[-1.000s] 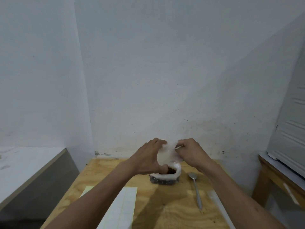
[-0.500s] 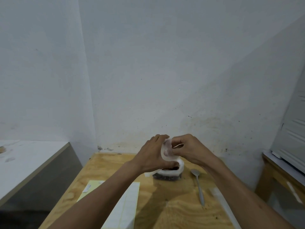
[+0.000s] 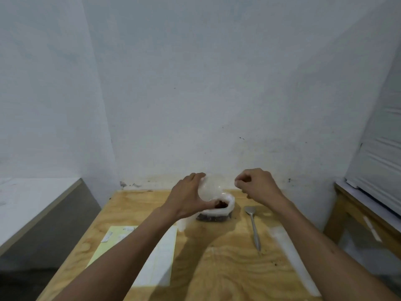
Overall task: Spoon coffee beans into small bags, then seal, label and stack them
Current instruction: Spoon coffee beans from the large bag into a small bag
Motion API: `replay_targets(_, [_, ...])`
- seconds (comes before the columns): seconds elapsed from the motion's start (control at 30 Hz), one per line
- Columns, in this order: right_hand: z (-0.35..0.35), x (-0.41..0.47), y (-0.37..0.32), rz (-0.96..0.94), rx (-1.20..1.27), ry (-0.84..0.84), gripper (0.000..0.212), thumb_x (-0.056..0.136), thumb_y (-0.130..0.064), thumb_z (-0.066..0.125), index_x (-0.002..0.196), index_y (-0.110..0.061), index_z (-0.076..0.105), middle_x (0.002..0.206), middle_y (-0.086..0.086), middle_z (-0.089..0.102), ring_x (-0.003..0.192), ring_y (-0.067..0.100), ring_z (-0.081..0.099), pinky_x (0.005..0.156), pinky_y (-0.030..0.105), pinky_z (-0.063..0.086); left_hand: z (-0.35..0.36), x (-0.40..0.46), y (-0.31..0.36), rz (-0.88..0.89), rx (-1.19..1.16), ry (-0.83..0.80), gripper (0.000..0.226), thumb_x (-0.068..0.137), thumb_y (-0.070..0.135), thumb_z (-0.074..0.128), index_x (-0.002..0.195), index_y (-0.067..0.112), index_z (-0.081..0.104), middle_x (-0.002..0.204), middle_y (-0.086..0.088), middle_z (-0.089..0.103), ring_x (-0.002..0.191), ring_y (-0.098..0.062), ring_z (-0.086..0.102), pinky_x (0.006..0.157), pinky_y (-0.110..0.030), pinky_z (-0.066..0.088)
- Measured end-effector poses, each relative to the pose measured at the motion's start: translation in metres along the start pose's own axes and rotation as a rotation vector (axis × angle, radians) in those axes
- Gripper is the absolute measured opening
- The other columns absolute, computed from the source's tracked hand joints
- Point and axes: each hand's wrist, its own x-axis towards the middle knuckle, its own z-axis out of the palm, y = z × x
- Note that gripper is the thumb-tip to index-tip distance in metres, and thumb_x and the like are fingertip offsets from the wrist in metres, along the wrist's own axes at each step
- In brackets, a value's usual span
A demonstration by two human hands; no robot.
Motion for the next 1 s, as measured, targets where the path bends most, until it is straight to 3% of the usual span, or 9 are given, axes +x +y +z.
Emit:
replay_targets(0.07, [0.004,-0.002,0.025,0.145,-0.225,-0.061,0.016,0.088,-0.027,0.068,0.079,-0.017,0.076,0.079,-0.001,0.073,0.073,0.018,0.069,0.066,0.036,0.06,0.003,0.001,-0.004,-0.02,0.01,-0.004,0.091,0.078,0.066,0.072,0.15,0.02,0.04,0.144,0.003,0.051,0.125,-0.018,0.052,0.097,-0.031,0.044])
replay_targets(0.13, [0.014,-0.01,0.041,0.273,-0.384,-0.139,0.034,0.089,-0.038,0.067,0.063,-0.017,0.059,0.064,0.0,0.06,0.058,0.02,0.058,0.054,0.028,0.045,0.007,0.004,-0.005,-0.036,0.011,-0.008,0.091,0.078,0.066,0.072,0.149,0.02,0.04,0.143,0.003,0.052,0.123,-0.019,0.053,0.096,-0.032,0.044])
replay_targets(0.23, [0.029,-0.024,0.052,0.374,-0.459,-0.242,0.041,0.088,-0.054,0.064,0.076,-0.018,0.051,0.077,-0.001,0.055,0.066,0.019,0.054,0.057,0.027,0.041,0.014,0.005,-0.003,-0.045,0.017,-0.014,0.089,0.077,0.066,0.073,0.147,0.02,0.042,0.139,0.002,0.055,0.119,-0.019,0.055,0.093,-0.032,0.045])
replay_targets(0.37, [0.038,-0.027,0.058,0.368,-0.505,-0.27,0.032,0.084,-0.037,0.069,0.077,-0.018,0.044,0.072,-0.003,0.047,0.058,0.015,0.045,0.046,0.025,0.033,0.02,0.006,0.0,-0.039,0.032,-0.038,0.089,0.078,0.064,0.073,0.148,0.019,0.041,0.14,0.002,0.054,0.12,-0.019,0.054,0.09,-0.029,0.043])
replay_targets(0.5, [0.037,-0.02,0.057,0.349,-0.518,-0.13,0.039,0.099,-0.042,0.054,0.069,-0.018,0.049,0.071,-0.001,0.053,0.059,0.019,0.052,0.049,0.026,0.037,0.016,0.007,-0.004,-0.054,0.036,-0.037,0.088,0.079,0.063,0.073,0.147,0.019,0.041,0.138,0.004,0.055,0.119,-0.018,0.054,0.088,-0.027,0.041])
replay_targets(0.6, [0.014,-0.012,0.046,0.316,-0.551,0.014,0.028,0.1,-0.034,0.055,0.085,-0.016,0.069,0.081,0.005,0.066,0.071,0.026,0.062,0.06,0.029,0.049,0.009,0.008,-0.012,-0.074,0.046,-0.03,0.089,0.078,0.065,0.071,0.148,0.02,0.041,0.139,0.004,0.054,0.12,-0.018,0.054,0.091,-0.029,0.042])
replay_targets(0.7, [-0.013,-0.001,0.035,0.225,-0.433,0.055,0.026,0.098,-0.033,0.06,0.09,-0.015,0.077,0.088,0.01,0.075,0.079,0.028,0.068,0.066,0.032,0.052,0.002,0.009,-0.02,-0.1,0.056,-0.031,0.09,0.079,0.067,0.07,0.148,0.019,0.041,0.14,0.002,0.054,0.122,-0.02,0.054,0.094,-0.031,0.043])
replay_targets(0.83, [-0.019,0.004,0.014,0.19,-0.191,-0.09,0.039,0.093,-0.026,0.059,0.059,-0.008,0.057,0.051,0.004,0.056,0.048,0.022,0.049,0.049,0.027,0.037,-0.007,0.008,-0.028,-0.116,0.093,-0.082,0.095,0.079,0.067,0.071,0.152,0.016,0.037,0.147,-0.003,0.05,0.129,-0.022,0.051,0.103,-0.034,0.04])
replay_targets(1.0, [-0.011,-0.003,-0.007,0.21,0.155,-0.053,0.017,0.091,-0.012,0.069,0.078,-0.003,0.075,0.062,0.008,0.075,0.056,0.024,0.074,0.056,0.029,0.061,-0.01,0.004,-0.036,-0.143,0.123,-0.112,0.096,0.079,0.068,0.07,0.151,0.016,0.036,0.146,-0.004,0.051,0.129,-0.023,0.051,0.105,-0.036,0.038])
